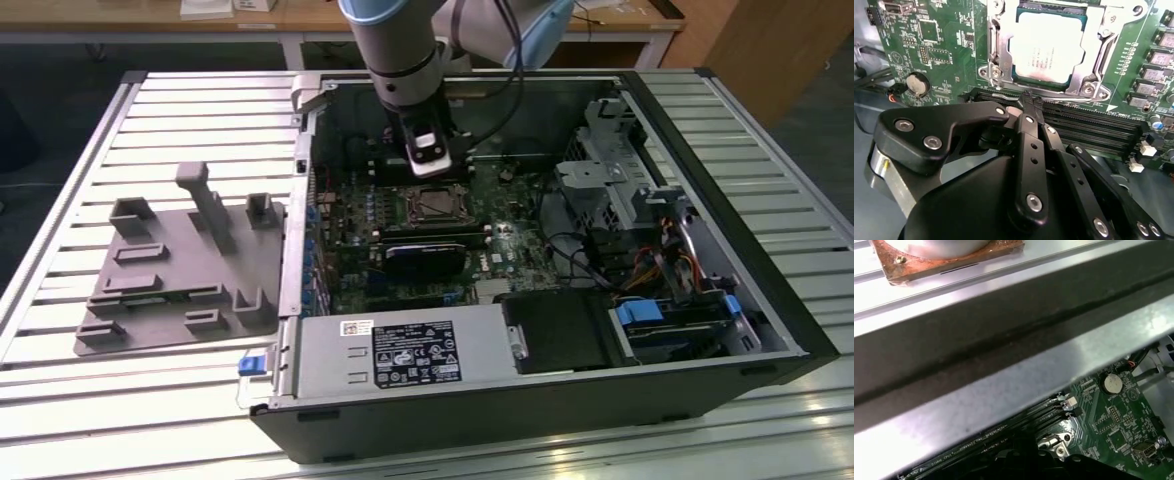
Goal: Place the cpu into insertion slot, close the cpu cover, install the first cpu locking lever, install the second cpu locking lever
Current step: 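Install the first cpu locking lever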
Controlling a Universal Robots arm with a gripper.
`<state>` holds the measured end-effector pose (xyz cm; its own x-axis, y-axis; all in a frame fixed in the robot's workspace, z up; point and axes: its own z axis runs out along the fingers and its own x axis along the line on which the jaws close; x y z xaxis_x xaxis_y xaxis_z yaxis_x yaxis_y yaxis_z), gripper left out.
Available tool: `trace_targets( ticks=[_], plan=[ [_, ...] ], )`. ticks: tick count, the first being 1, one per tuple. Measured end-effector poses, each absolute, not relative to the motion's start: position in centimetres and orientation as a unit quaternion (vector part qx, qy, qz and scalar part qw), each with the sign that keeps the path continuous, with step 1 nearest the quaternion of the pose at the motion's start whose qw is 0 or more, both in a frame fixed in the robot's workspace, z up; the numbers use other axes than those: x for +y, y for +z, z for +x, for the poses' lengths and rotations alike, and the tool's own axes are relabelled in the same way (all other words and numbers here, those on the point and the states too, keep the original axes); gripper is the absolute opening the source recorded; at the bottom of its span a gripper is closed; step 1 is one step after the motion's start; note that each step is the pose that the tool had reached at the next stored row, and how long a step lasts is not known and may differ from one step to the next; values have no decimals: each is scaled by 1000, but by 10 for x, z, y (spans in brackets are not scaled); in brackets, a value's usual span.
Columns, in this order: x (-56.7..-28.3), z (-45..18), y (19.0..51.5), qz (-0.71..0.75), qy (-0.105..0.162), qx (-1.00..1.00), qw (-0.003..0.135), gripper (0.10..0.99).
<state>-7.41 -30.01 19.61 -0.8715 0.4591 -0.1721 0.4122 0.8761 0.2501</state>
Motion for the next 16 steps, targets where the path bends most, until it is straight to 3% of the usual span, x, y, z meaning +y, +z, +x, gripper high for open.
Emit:
trace_targets(
  ticks=[16],
  plan=[
    [-299,-72,192,257,98,954,117,102]
  ],
)
